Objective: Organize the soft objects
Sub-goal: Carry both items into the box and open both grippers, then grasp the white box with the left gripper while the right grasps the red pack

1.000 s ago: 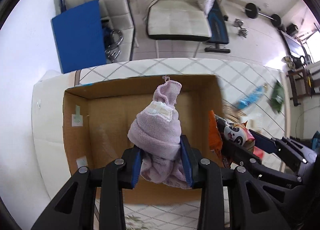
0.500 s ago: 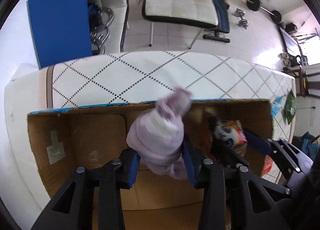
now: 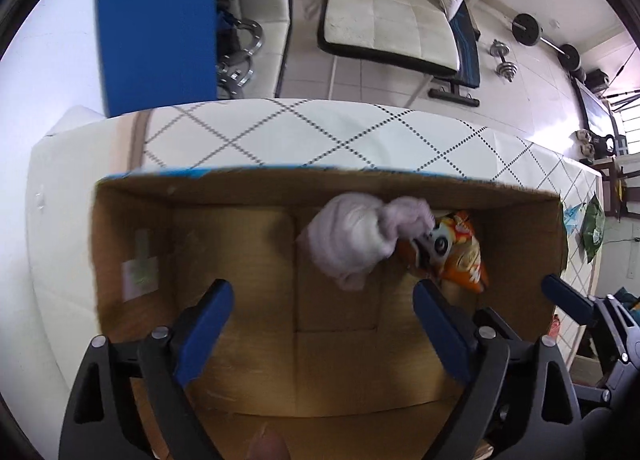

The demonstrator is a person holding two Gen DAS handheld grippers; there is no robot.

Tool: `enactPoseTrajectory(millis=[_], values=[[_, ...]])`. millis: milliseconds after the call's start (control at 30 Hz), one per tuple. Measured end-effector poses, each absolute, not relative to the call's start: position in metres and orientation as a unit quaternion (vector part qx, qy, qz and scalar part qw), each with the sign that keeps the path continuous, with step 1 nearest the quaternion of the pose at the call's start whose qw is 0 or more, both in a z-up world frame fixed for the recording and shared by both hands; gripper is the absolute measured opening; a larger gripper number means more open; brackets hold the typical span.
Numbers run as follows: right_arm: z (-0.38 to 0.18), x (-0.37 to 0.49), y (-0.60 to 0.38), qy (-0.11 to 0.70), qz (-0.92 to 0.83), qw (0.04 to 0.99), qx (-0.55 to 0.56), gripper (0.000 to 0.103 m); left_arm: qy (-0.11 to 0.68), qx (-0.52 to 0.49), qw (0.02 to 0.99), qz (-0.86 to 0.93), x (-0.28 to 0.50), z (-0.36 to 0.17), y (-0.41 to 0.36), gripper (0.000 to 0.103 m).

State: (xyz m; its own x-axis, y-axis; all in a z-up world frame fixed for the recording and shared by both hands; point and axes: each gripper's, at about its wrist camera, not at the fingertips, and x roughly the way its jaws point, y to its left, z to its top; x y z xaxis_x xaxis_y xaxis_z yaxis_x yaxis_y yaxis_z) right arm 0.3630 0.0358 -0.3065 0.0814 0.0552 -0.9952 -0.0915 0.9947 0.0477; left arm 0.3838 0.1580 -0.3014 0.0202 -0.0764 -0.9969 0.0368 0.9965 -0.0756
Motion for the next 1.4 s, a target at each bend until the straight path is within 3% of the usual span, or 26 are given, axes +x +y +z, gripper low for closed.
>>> enactPoseTrajectory(millis=[33,100,133,467,1033,1267,1400], values=[[-0.305,0.358,0.037,0.675,0.050,0.736,-0.012,0.085,0.695,-0.012,0.718,-0.038,0.380,-0.298,0.160,0.100],[-0.302,0.344,0.037,0.678,0.046,0.734,-0.013,0.099,0.685,-0.009,0.728,-0.031,0.367,-0.290,0.166,0.102],[-0.300,0.337,0.037,0.678,0.046,0.733,-0.010,0.100,0.683,-0.006,0.730,-0.027,0.361,-0.288,0.168,0.102],[-0.275,0.268,0.035,0.669,0.028,0.743,-0.004,0.101,0.659,-0.006,0.752,-0.011,0.298,-0.261,0.182,0.102],[-0.179,0.190,0.017,0.622,0.090,0.777,0.032,0.101,0.606,-0.002,0.795,0.027,0.212,-0.174,0.175,0.102],[-0.181,0.185,-0.055,0.631,0.073,0.766,0.099,0.101,0.573,0.060,0.817,0.016,0.210,-0.148,0.112,0.102],[-0.221,0.180,-0.146,0.650,-0.010,0.736,0.188,0.101,0.556,0.126,0.822,0.012,0.223,-0.162,0.052,0.102]])
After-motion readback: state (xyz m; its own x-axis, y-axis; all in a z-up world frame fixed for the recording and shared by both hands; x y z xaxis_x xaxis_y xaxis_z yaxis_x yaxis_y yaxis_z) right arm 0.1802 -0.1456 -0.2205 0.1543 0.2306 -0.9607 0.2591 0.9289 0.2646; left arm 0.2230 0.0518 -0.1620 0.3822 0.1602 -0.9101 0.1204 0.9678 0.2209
